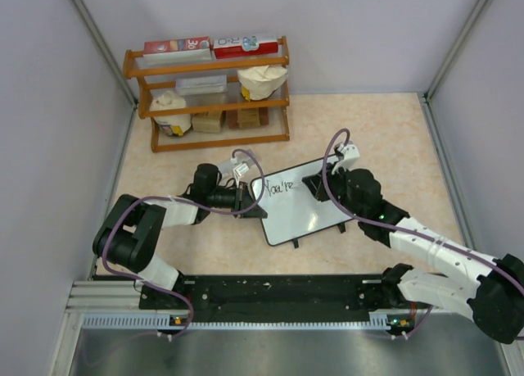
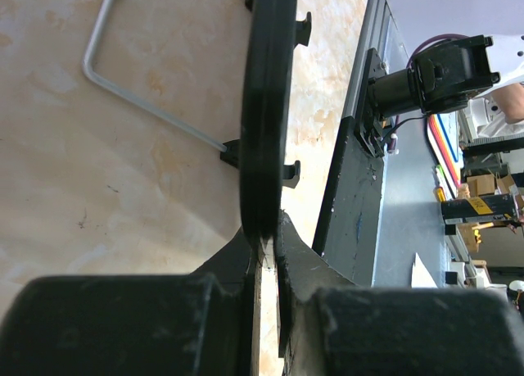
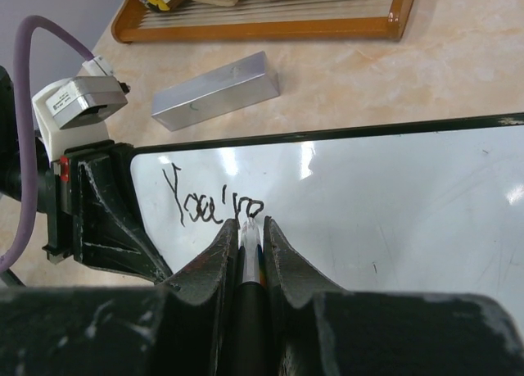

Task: Write a sentence on the whiteboard
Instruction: Write a sentence at the center of the board.

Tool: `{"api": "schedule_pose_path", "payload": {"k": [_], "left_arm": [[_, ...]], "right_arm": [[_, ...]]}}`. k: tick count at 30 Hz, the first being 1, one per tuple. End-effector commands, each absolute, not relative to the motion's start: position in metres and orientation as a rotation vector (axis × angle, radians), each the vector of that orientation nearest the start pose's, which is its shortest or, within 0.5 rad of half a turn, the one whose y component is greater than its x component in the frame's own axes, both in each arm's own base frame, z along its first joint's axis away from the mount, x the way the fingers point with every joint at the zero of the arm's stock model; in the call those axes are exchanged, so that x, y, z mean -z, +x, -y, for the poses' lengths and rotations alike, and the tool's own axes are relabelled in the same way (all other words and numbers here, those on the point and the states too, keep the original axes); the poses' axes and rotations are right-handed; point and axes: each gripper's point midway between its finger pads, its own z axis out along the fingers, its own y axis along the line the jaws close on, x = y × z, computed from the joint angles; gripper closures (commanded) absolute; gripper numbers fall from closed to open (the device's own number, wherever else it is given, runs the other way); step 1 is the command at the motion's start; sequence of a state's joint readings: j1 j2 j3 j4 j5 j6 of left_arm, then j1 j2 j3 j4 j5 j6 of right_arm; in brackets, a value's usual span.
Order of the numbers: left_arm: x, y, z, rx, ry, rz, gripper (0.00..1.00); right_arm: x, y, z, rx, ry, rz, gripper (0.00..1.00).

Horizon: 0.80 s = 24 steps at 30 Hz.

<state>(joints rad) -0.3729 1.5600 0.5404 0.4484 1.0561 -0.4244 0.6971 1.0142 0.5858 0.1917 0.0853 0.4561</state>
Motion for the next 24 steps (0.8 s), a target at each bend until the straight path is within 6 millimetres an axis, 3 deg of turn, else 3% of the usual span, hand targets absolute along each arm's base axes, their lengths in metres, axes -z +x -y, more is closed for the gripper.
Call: {"api": "schedule_pose_path", "payload": {"k": [1, 12, 24], "left_arm": [[-0.087, 0.214, 0.259, 1.581, 0.663, -2.111, 1.0], [-0.088, 0.214, 0.259, 1.582, 0.663, -2.111, 1.0], [-0.086, 0.214, 0.259, 1.58, 0.659, -2.115, 1.0]], "right_arm": [[-0.183, 0.274, -0.225, -0.688, -0.171, -1.89, 1.0], [-0.179, 0.277, -0.217, -0.639, -0.151, -1.899, 1.0], [-0.191, 0.283, -0.21, -0.616, -0.119, -1.866, 1.0]]}}
